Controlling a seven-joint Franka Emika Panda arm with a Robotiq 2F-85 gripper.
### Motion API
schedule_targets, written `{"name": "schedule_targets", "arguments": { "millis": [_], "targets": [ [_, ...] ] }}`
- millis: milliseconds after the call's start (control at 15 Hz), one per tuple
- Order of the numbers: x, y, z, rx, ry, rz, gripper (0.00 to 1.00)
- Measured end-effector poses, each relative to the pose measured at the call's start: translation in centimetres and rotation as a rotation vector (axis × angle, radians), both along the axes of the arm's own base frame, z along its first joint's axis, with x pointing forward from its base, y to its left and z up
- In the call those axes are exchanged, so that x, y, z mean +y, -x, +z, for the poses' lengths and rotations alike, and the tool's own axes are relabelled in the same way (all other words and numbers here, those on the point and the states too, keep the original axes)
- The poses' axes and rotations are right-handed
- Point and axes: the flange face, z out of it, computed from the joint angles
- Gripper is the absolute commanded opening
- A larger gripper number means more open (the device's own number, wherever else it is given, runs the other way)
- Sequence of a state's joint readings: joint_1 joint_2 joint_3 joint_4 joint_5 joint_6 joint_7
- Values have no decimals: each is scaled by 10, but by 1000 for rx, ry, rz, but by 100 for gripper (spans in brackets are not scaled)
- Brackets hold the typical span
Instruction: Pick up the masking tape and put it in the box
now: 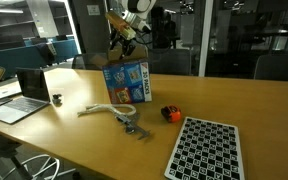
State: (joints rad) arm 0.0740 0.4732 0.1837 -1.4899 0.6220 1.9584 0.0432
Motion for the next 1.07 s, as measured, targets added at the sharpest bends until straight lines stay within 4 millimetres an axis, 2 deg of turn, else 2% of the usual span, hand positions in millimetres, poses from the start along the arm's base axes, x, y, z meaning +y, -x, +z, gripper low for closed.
{"name": "schedule_targets", "arguments": {
  "millis": [333,533,733,1067],
  "targets": [
    [0,4,1,30,18,31,100],
    [-11,14,14,91,158,116,100],
    [-34,31,56,110,331,179,100],
    [-82,77,141,45,599,178,100]
  ]
}}
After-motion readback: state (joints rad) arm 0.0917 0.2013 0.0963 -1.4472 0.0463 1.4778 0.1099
